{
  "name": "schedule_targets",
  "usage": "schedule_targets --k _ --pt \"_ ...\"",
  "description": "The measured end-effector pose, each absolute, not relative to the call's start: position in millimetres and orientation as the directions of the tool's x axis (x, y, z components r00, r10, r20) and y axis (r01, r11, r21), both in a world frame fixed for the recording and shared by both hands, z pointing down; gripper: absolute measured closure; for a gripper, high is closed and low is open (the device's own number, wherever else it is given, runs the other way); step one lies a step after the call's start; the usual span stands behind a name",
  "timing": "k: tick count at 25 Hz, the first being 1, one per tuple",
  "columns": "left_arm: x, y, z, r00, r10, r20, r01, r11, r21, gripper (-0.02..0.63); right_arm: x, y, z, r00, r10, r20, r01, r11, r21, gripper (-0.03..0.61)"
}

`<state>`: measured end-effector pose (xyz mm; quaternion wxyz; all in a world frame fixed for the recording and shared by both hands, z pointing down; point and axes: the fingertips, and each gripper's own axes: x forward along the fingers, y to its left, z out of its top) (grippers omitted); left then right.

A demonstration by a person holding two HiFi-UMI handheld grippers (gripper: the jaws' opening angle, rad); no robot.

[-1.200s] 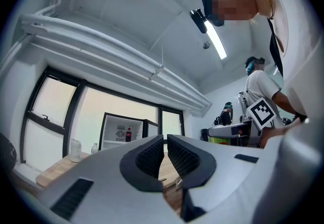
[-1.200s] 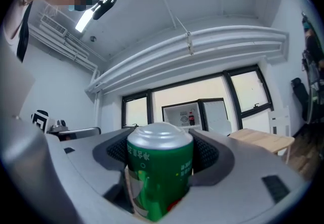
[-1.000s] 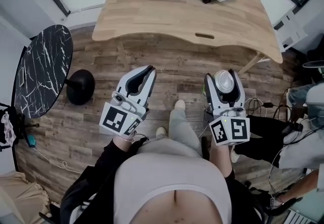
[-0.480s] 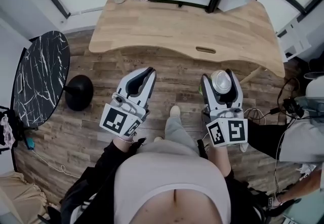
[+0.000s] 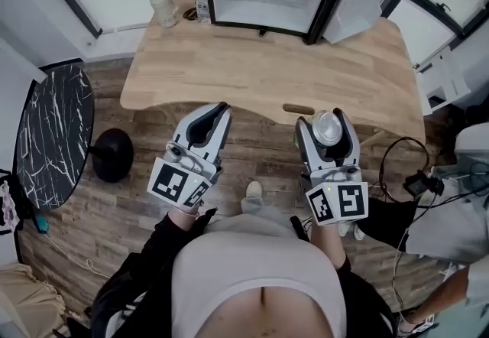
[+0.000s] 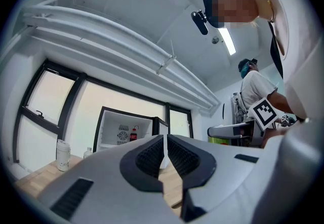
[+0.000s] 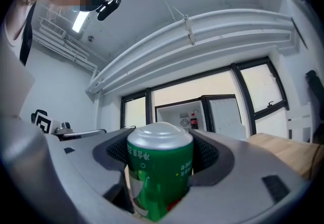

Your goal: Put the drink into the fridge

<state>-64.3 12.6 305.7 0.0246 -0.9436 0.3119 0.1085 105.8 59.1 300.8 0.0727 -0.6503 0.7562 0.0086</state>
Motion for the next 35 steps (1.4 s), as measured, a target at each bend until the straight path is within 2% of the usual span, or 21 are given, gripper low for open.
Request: schedule_targets --k 11,35 --pt "-16.2 -43.7 311.1 0.774 -0.595 -0.218 -0.604 -0.797 0.031 0.586 147.8 -7.7 306.8 -0.185 -0.976 -0.113 -0.977 0.195 -0.085 0.230" --pt "-10.1 -73.4 315.1 0.758 -0.618 -0.208 -0.621 -0.782 0.058 0.586 163.7 -47.5 313.9 -0.199 -0.975 -0.100 -0.972 0.210 -0.110 0.230"
